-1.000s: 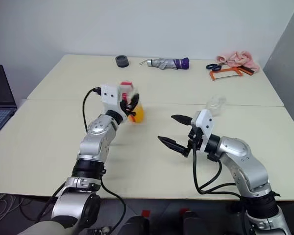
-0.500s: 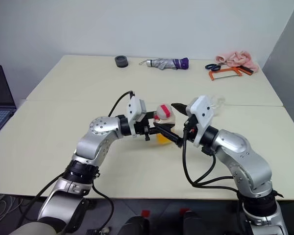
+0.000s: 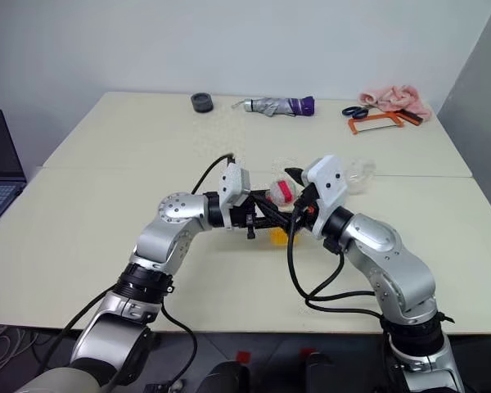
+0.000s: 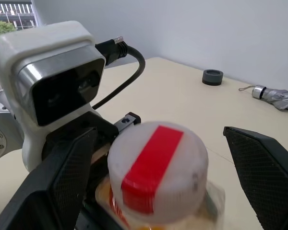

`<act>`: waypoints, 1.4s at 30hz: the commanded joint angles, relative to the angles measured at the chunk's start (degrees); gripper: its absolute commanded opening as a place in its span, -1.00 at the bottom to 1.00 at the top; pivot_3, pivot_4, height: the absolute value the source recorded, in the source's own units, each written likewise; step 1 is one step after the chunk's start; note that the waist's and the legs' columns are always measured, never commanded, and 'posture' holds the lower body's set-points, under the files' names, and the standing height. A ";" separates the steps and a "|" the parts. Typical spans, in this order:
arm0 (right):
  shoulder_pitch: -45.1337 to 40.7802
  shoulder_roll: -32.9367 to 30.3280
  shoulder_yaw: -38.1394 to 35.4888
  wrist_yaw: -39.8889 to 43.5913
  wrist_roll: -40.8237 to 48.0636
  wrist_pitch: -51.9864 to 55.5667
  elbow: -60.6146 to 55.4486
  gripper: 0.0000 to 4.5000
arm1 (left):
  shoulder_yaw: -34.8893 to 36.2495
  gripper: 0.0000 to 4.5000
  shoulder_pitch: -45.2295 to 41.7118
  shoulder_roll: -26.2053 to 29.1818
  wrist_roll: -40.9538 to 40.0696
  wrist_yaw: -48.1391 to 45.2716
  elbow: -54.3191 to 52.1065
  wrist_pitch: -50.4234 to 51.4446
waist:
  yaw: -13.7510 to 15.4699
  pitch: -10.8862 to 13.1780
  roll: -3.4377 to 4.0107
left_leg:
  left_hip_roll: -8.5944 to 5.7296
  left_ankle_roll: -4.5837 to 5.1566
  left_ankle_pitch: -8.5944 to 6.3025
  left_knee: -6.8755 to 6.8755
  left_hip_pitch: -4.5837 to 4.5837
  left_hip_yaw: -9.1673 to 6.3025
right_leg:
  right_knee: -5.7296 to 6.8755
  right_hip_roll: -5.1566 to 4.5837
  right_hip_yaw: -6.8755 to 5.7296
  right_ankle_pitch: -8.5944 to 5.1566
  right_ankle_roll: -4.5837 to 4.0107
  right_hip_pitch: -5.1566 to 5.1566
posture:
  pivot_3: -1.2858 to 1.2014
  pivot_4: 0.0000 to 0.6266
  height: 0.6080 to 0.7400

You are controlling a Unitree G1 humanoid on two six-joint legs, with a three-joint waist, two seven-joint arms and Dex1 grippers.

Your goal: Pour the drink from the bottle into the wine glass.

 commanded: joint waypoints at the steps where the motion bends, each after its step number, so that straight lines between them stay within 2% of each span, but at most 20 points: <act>1: 0.94 -0.57 -2.51 1.48 2.04 -1.25 -2.59 1.00 | 2.53 -0.18 -1.23 0.29 -2.95 -1.00 -0.69 1.42 | 0.01 0.00 0.00 | 0.00 0.00 0.00 0.00 0.00 0.00 | 0.00 0.00 0.00 0.00 0.00 0.00 | 0.03 -0.52 1.00; 19: -0.42 0.10 -1.72 3.12 2.85 -1.52 -2.19 1.00 | 2.04 -0.18 -0.81 1.96 -1.88 -4.09 0.84 1.03 | -0.01 0.00 0.00 | 0.00 0.00 0.00 0.00 0.00 0.00 | 0.00 0.01 0.01 0.00 0.00 0.00 | 0.03 -0.52 1.00; 22: -0.51 -0.03 -1.27 3.60 2.58 -1.51 -1.95 0.74 | 2.13 -0.18 -0.81 2.01 -1.94 -4.14 0.73 1.12 | -0.01 0.00 0.00 | 0.00 0.00 0.00 0.00 0.00 0.00 | 0.00 0.01 0.01 0.00 0.00 0.00 | 0.03 -0.52 1.00; 28: -0.87 -0.54 -0.12 4.77 1.96 -1.79 -1.42 -0.12 | 2.20 -0.18 -0.85 2.09 -2.15 -4.23 0.15 1.36 | -0.01 0.00 0.00 | 0.00 0.01 0.00 0.00 0.00 0.00 | 0.00 0.01 0.01 0.00 0.00 0.00 | 0.03 -0.52 1.00; 29: -1.01 -0.63 0.07 5.03 1.91 -1.91 -1.26 -0.18 | 2.20 -0.18 -0.92 2.09 -2.19 -4.25 0.04 1.37 | -0.01 0.00 0.00 | 0.00 0.00 0.00 0.00 0.00 0.00 | 0.00 0.01 0.01 0.00 0.00 0.00 | 0.03 -0.52 1.00; 33: -2.90 -1.57 1.03 9.15 1.95 -4.19 0.78 -0.18 | 2.00 -0.18 -1.20 2.35 -2.93 -5.30 -0.98 2.28 | -0.03 0.01 0.01 | -0.01 0.01 0.00 0.00 0.01 0.01 | 0.00 0.01 0.01 0.00 0.00 0.00 | 0.03 -0.52 1.00; 39: -12.25 -11.13 3.12 33.40 4.95 -8.72 12.11 -0.18 | 1.41 -0.19 -2.82 4.77 -5.77 -11.81 -3.35 5.82 | -0.09 0.04 0.05 | -0.02 0.01 -0.01 -0.01 0.01 0.01 | -0.03 0.03 -0.02 0.00 0.00 0.01 | 0.03 -0.52 1.00; 42: -16.63 -12.42 3.17 37.03 5.19 -7.52 18.04 -0.18 | 1.91 -0.19 -4.72 5.18 -6.50 -13.50 -2.85 6.97 | -0.11 0.06 0.08 | -0.03 0.02 -0.01 0.00 0.01 0.01 | -0.04 0.04 -0.03 0.00 0.00 0.02 | 0.03 -0.52 1.00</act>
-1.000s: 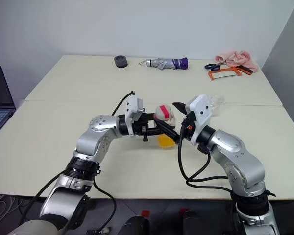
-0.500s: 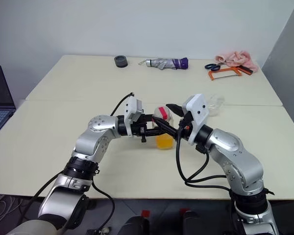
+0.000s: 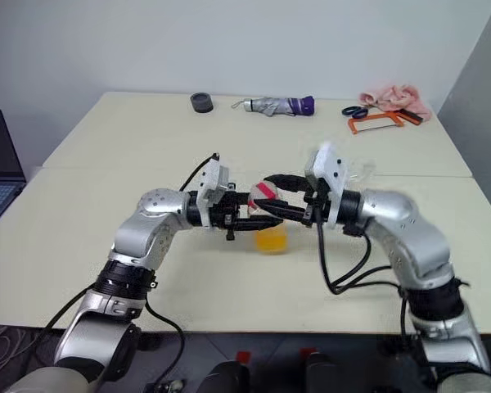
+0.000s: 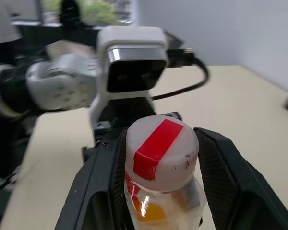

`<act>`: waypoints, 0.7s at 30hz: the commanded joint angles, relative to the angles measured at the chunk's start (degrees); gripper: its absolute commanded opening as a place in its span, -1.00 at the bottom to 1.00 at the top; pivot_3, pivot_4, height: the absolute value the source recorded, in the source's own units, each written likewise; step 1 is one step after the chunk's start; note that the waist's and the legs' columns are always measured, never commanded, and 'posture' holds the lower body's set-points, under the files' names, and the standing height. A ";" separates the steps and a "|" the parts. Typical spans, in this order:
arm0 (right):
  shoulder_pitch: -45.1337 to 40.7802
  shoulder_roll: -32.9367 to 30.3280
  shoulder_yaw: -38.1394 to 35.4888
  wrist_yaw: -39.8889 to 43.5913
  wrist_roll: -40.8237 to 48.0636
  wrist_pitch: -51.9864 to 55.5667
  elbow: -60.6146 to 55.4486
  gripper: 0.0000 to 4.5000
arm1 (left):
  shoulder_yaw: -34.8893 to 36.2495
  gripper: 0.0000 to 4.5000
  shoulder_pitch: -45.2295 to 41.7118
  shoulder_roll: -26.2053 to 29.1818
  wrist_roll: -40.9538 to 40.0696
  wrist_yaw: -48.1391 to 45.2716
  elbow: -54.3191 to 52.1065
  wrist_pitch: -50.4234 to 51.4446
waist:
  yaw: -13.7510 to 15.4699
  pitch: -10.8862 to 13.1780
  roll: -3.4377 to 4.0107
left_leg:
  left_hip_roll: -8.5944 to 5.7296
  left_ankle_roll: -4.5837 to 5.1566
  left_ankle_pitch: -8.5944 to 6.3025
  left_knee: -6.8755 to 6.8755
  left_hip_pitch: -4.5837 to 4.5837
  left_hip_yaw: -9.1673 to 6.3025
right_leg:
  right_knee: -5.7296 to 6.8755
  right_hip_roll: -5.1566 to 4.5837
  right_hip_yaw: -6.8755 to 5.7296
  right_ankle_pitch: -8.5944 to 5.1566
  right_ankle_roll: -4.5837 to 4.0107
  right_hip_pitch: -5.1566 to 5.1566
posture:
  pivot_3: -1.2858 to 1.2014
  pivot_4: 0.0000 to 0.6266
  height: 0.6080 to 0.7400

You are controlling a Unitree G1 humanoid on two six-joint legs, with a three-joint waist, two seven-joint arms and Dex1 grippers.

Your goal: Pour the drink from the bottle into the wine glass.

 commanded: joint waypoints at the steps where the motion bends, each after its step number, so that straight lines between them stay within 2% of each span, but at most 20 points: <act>1: -3.37 -0.28 0.89 5.00 1.48 0.90 3.19 -0.18 | 1.00 -0.19 -4.08 -0.34 -2.88 -1.79 -1.74 1.64 | 0.01 0.00 -0.01 | 0.02 0.00 0.00 0.01 0.00 -0.01 | 0.00 0.01 -0.01 0.00 0.00 0.00 | 0.03 -0.52 1.00; 3: -1.13 0.05 -1.69 1.51 1.37 1.14 2.27 -0.18 | 1.59 -0.19 -4.10 -0.77 -2.87 -0.93 -1.73 1.93 | 0.05 0.00 -0.01 | 0.03 0.00 0.00 0.01 -0.01 -0.03 | 0.01 0.01 -0.02 0.00 0.00 -0.01 | 0.03 -0.52 1.00; 4: -0.16 0.34 -2.75 -0.32 0.77 0.53 1.87 0.14 | 1.77 -0.19 -3.94 -0.89 -2.88 -0.61 -1.94 2.11 | 0.07 0.00 -0.01 | 0.04 0.00 0.00 0.00 -0.02 -0.05 | 0.01 -0.01 -0.01 0.00 0.00 -0.01 | 0.03 -0.52 1.00; 7: 2.84 0.41 -6.07 -3.98 1.70 0.95 -1.26 0.59 | 2.02 -0.19 -3.04 -1.12 -3.13 0.14 -2.81 2.62 | 0.11 0.01 -0.01 | 0.11 0.00 0.00 0.02 -0.13 -0.08 | 0.00 -0.12 0.01 0.00 0.00 -0.05 | 0.03 -0.52 1.00; 10: 8.04 1.82 -11.65 -13.17 5.49 5.01 -11.25 1.00 | 1.57 -0.19 -2.16 -1.23 -2.69 0.46 -3.01 2.27 | 0.15 0.02 0.00 | 0.11 -0.01 0.00 0.05 -0.23 -0.10 | 0.02 -0.24 0.01 0.00 0.00 -0.12 | 0.03 -0.52 1.00; 15: 13.99 6.16 -11.47 -24.99 7.32 10.07 -23.40 1.00 | 0.51 -0.19 -2.73 -0.97 -0.65 0.58 -0.57 -0.31 | -0.02 0.03 0.02 | 0.12 -0.01 0.01 0.03 -0.22 -0.11 | 0.05 -0.22 0.03 0.00 0.00 -0.14 | 0.03 -0.52 1.00; 19: 14.82 11.64 -4.09 -36.74 -2.83 8.71 -26.19 1.00 | 0.64 -0.19 -4.26 -1.76 0.67 1.67 3.06 -1.77 | -0.07 0.03 0.03 | 0.03 0.00 0.00 0.03 -0.11 -0.07 | 0.05 -0.02 0.08 -0.01 0.01 -0.10 | 0.03 -0.52 1.00; 21: 14.41 13.32 -2.67 -39.35 -4.73 9.00 -26.16 1.00 | 0.51 -0.19 -4.79 -1.93 1.41 1.77 4.32 -2.83 | 0.01 0.03 0.03 | 0.02 -0.01 0.01 0.03 -0.11 -0.09 | 0.08 0.03 0.06 -0.01 0.01 -0.11 | 0.03 -0.52 1.00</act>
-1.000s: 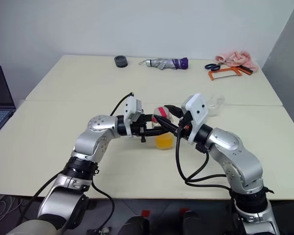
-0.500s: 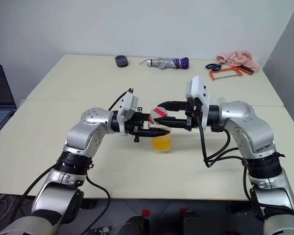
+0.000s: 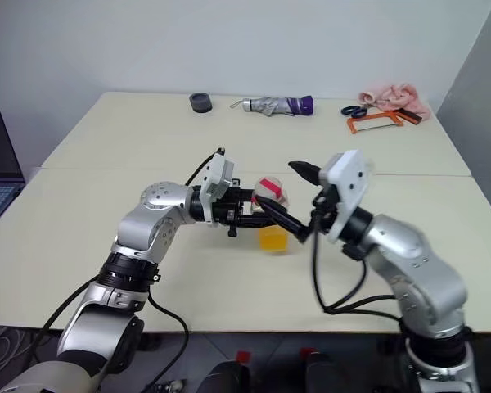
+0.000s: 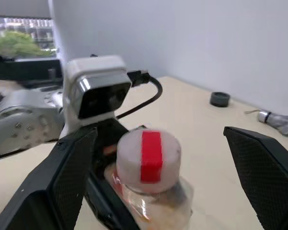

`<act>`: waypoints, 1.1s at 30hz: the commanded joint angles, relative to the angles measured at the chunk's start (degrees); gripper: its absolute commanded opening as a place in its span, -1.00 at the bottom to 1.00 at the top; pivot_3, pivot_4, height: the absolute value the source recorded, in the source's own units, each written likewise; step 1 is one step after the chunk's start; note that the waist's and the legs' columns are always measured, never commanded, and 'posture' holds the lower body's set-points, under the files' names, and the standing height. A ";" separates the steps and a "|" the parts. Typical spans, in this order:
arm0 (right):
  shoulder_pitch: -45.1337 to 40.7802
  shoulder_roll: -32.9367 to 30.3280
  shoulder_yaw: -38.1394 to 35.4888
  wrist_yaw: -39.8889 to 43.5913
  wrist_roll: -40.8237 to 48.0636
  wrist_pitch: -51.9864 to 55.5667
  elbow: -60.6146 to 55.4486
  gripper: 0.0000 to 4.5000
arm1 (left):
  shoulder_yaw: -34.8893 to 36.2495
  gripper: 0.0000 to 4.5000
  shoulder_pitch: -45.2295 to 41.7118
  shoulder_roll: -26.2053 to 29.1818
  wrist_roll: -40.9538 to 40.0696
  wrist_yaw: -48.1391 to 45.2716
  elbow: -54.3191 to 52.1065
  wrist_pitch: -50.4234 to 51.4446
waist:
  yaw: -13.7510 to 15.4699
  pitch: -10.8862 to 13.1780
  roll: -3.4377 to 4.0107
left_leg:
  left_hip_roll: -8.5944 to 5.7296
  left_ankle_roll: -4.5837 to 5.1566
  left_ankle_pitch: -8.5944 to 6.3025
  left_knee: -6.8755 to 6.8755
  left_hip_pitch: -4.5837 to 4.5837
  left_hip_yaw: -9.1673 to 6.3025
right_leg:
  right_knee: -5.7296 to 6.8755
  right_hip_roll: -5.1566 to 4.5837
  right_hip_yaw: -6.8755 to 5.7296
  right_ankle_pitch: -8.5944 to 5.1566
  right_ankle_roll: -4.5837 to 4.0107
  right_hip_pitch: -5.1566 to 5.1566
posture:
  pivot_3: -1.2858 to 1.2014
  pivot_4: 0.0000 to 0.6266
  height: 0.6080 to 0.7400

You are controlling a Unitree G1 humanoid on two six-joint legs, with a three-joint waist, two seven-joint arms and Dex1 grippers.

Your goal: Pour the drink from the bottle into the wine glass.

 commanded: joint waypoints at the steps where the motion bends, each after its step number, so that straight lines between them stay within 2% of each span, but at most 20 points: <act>1: -1.09 1.81 2.07 -5.52 -4.28 -0.65 -2.03 1.00 | 0.57 -0.19 -2.66 -0.51 0.81 0.32 0.91 -2.77 | 0.09 0.00 0.00 | 0.00 0.00 0.00 0.00 -0.01 0.00 | 0.00 0.01 -0.01 0.00 0.00 0.00 | 0.03 -0.52 1.00; 7: -1.13 3.58 5.68 -8.15 -8.33 -0.75 -0.88 1.00 | 0.73 -0.19 -3.46 -1.24 1.11 0.20 2.61 -3.74 | 0.09 0.00 0.00 | -0.01 -0.01 0.01 -0.01 -0.03 0.01 | -0.04 -0.06 0.01 0.00 0.00 0.00 | 0.03 -0.52 1.00; 15: -2.14 5.28 5.06 -7.68 -8.22 -1.09 0.94 1.00 | 1.06 -0.19 -2.73 -1.00 1.41 0.46 2.22 -4.05 | 0.04 0.00 0.00 | -0.01 0.00 0.00 -0.02 -0.02 0.02 | -0.04 -0.04 0.01 0.00 0.00 0.00 | 0.03 -0.52 1.00; 18: -2.20 5.74 4.70 -7.31 -8.07 -1.48 1.37 0.75 | 1.13 -0.19 -2.51 -0.82 1.43 0.58 2.01 -4.01 | 0.04 0.00 0.00 | -0.01 0.00 0.00 -0.02 -0.02 0.01 | -0.03 -0.04 0.00 0.00 0.00 0.00 | 0.03 -0.52 1.00; 24: -1.71 5.37 4.88 -5.17 -6.95 -1.33 1.64 -0.17 | 1.23 -0.19 -2.30 -0.59 1.22 0.58 1.59 -3.71 | 0.04 0.00 0.00 | -0.01 0.00 0.00 -0.02 -0.02 0.01 | -0.03 -0.04 0.00 0.00 -0.01 0.00 | 0.03 -0.52 1.00; 25: -1.59 5.49 4.74 -4.30 -6.07 -1.31 1.94 -0.17 | 1.29 -0.19 -2.29 -0.53 1.07 0.47 1.43 -3.55 | 0.05 0.00 0.00 | -0.01 0.01 0.00 -0.01 -0.02 0.01 | -0.03 -0.04 0.00 0.00 0.00 0.00 | 0.03 -0.52 1.00; 26: -1.68 5.34 4.69 -2.98 -5.21 -1.51 2.38 -0.17 | 1.36 -0.19 -2.33 -0.45 0.85 0.27 1.27 -3.31 | 0.04 0.00 0.00 | -0.01 0.01 0.00 -0.02 -0.02 0.01 | -0.03 -0.04 0.00 0.00 0.00 0.00 | 0.03 -0.52 1.00; 29: -3.53 1.29 4.76 7.74 -2.35 -5.46 5.72 -0.17 | 1.46 -0.19 -2.59 -0.04 -0.36 -1.31 0.68 -1.90 | 0.03 0.00 0.00 | -0.03 0.01 0.00 -0.02 -0.02 0.03 | -0.04 -0.04 0.01 0.00 -0.01 0.00 | 0.03 -0.52 1.00; 33: -12.14 -7.58 5.62 28.57 0.24 -11.25 17.11 -0.17 | 1.12 -0.19 -3.22 1.19 -1.42 -4.87 -0.33 -0.33 | -0.07 0.03 0.03 | -0.07 0.02 -0.01 0.00 0.00 0.07 | -0.05 -0.03 0.01 0.00 0.00 0.02 | 0.03 -0.52 1.00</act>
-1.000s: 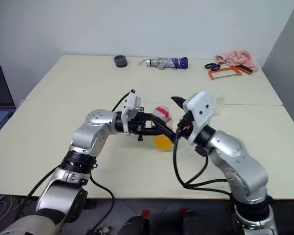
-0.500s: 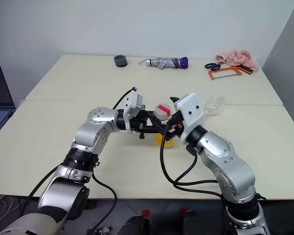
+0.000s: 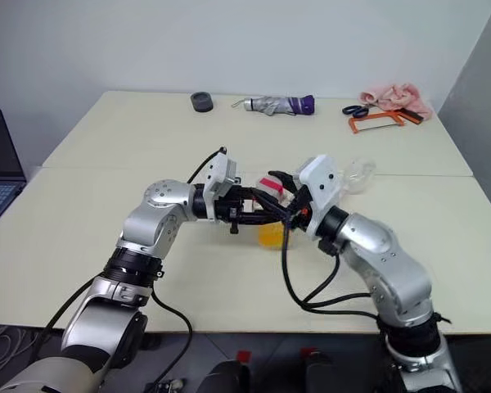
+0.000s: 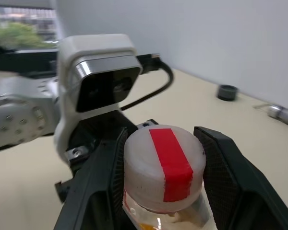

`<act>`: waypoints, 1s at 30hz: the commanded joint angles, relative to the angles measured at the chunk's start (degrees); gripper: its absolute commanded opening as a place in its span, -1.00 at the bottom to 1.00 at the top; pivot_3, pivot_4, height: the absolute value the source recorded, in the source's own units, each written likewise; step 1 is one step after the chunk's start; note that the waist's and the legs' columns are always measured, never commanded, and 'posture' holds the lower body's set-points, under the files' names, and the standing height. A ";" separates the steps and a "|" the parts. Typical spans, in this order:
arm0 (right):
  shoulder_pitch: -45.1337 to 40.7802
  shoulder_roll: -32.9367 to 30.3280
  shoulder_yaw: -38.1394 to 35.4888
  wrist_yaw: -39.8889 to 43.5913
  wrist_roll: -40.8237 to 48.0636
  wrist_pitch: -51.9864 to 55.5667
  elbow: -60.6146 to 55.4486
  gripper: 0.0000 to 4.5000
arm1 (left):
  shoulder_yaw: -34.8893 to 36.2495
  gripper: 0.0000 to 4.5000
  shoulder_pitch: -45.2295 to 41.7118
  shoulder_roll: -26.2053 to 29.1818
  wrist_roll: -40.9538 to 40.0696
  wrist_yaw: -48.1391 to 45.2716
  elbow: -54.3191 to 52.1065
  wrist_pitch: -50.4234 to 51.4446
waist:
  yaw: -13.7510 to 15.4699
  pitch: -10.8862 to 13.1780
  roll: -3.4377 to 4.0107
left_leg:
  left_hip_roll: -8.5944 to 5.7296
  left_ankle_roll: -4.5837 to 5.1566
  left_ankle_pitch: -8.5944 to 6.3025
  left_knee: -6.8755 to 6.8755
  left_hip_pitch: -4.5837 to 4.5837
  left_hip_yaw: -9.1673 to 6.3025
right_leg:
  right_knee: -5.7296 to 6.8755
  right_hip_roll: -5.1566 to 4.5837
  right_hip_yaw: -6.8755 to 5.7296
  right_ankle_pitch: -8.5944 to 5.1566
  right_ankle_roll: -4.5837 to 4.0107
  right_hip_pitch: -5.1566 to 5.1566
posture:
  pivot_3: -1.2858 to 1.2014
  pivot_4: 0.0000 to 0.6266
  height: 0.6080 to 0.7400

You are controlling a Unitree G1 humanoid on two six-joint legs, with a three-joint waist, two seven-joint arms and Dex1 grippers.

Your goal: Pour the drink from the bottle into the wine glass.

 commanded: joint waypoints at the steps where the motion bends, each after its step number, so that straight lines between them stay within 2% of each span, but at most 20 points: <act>1: -8.43 -4.64 1.87 17.76 1.75 -5.57 8.75 -0.17 | 1.00 -0.19 -1.99 1.21 -2.06 -2.44 -2.45 1.09 | -0.15 0.00 0.00 | 0.02 0.00 0.00 -0.02 0.04 -0.04 | -0.01 0.02 -0.02 0.00 0.00 0.04 | 0.03 -0.52 1.00; 4: -12.67 -5.77 1.30 23.17 4.23 -3.43 14.81 -0.17 | 1.30 -0.19 -2.90 1.00 -1.71 -2.17 -1.66 0.53 | -0.40 0.01 0.01 | 0.10 0.01 0.00 -0.04 0.09 -0.06 | 0.00 0.10 -0.04 0.00 -0.01 0.05 | 0.03 -0.52 1.00; 6: -11.38 -5.56 -0.21 20.85 3.98 -2.89 14.78 -0.17 | 1.77 -0.19 -2.84 0.69 -1.58 -0.99 -1.68 0.55 | -0.35 0.01 0.01 | 0.10 0.01 0.00 -0.05 0.08 -0.08 | 0.01 0.08 -0.06 0.00 -0.02 0.04 | 0.03 -0.52 1.00; 9: -8.56 -4.93 -3.21 15.31 1.82 -5.00 12.99 0.29 | 2.37 -0.19 -2.17 0.45 -1.66 0.62 -2.39 1.50 | -0.26 0.01 0.01 | 0.12 0.00 0.00 -0.04 -0.06 -0.11 | -0.01 -0.06 -0.07 0.00 -0.01 -0.02 | 0.03 -0.52 1.00; 13: -2.08 -3.99 -9.05 5.92 4.62 -1.47 1.50 0.88 | 2.55 -0.19 -1.38 0.29 -1.40 2.27 -2.74 1.92 | 0.14 0.01 0.01 | 0.11 -0.02 0.01 0.05 -0.29 -0.07 | 0.03 -0.30 -0.01 0.00 0.00 -0.21 | 0.03 -0.52 1.00; 16: 2.98 -1.89 -10.32 -2.00 6.65 3.14 -7.78 0.90 | 2.69 -0.19 -1.58 0.04 -1.26 2.69 -2.27 1.94 | 0.17 0.01 0.01 | 0.12 -0.22 0.13 0.22 -0.76 -0.15 | 0.15 -0.29 -0.06 0.00 0.00 -0.62 | 0.03 -0.52 1.00; 19: 6.42 4.86 -3.27 -14.93 -0.31 5.10 -14.54 0.90 | 2.41 -0.19 -2.59 -0.44 -0.56 2.64 -0.20 1.08 | 0.00 0.00 0.00 | 0.10 -0.22 0.13 0.50 -0.89 -0.13 | 0.49 -0.26 -0.03 0.00 0.00 -0.79 | 0.03 -0.52 1.00; 22: 6.42 9.56 1.60 -22.92 -7.40 4.93 -14.53 0.90 | 2.11 -0.19 -3.50 -0.93 0.15 2.39 1.62 0.11 | -0.27 0.01 0.02 | 0.06 -0.22 0.12 0.65 -0.89 -0.08 | 0.82 -0.05 0.06 -0.01 0.00 -0.90 | 0.03 -0.52 1.00; 30: 5.56 12.56 4.92 -26.49 -12.99 4.82 -12.80 0.90 | 1.55 -0.19 -4.84 -1.74 1.46 1.61 4.51 -2.25 | -0.33 0.01 0.02 | -0.01 -0.21 0.13 0.73 -0.84 -0.07 | 0.90 0.01 0.05 0.00 0.00 -0.87 | 0.03 -0.52 1.00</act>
